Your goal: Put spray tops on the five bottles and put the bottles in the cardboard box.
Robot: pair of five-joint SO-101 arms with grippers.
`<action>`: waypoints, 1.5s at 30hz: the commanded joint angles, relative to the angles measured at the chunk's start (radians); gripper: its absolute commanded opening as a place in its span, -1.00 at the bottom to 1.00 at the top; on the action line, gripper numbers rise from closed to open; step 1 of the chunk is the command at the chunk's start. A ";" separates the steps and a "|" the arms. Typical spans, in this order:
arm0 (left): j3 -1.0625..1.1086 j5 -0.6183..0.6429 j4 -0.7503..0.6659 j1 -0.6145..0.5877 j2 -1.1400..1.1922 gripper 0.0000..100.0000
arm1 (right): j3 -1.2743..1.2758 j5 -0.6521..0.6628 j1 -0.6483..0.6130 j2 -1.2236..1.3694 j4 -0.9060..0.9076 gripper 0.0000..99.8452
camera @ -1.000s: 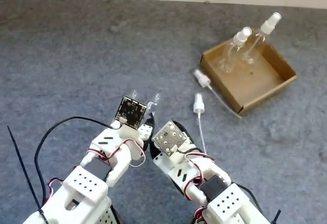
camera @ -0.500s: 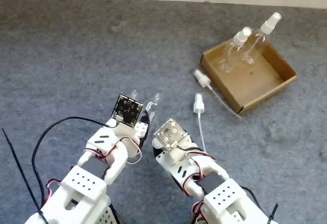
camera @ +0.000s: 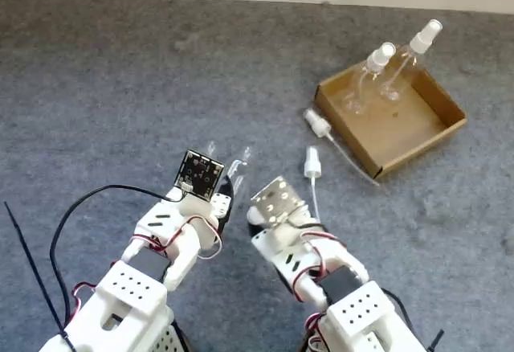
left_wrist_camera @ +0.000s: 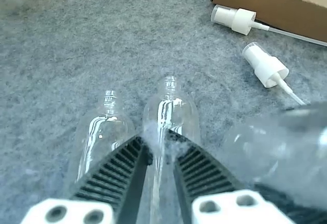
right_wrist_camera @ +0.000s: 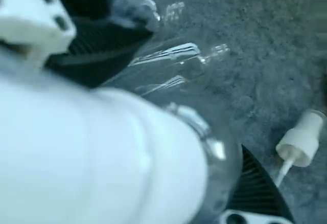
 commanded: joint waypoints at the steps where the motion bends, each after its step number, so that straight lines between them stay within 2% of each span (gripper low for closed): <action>1: -0.010 -0.011 -0.011 -0.018 -0.010 -0.99 | -0.094 -0.009 0.096 -0.084 0.084 -0.65; 6: -0.010 -0.011 -0.011 -0.079 -0.010 -0.99 | -0.191 -0.005 0.199 -0.114 0.185 -0.65; 14: 0.016 -0.009 -0.014 -0.085 -0.010 -0.99 | -0.455 -0.005 0.335 -0.094 0.337 -0.65; 28: 0.028 -0.011 -0.015 -0.085 -0.010 -0.99 | -0.766 -0.006 0.653 0.407 0.343 -0.65; 36: 0.028 -0.011 -0.015 -0.085 -0.010 -0.99 | -0.802 -0.005 0.808 0.547 0.208 -0.65; 42: 0.028 -0.011 -0.015 -0.085 -0.010 -0.99 | -0.805 -0.005 0.883 0.685 0.059 -0.65; 45: 0.028 -0.011 -0.015 -0.085 -0.010 -0.99 | -0.874 -0.012 0.912 0.769 0.045 -0.65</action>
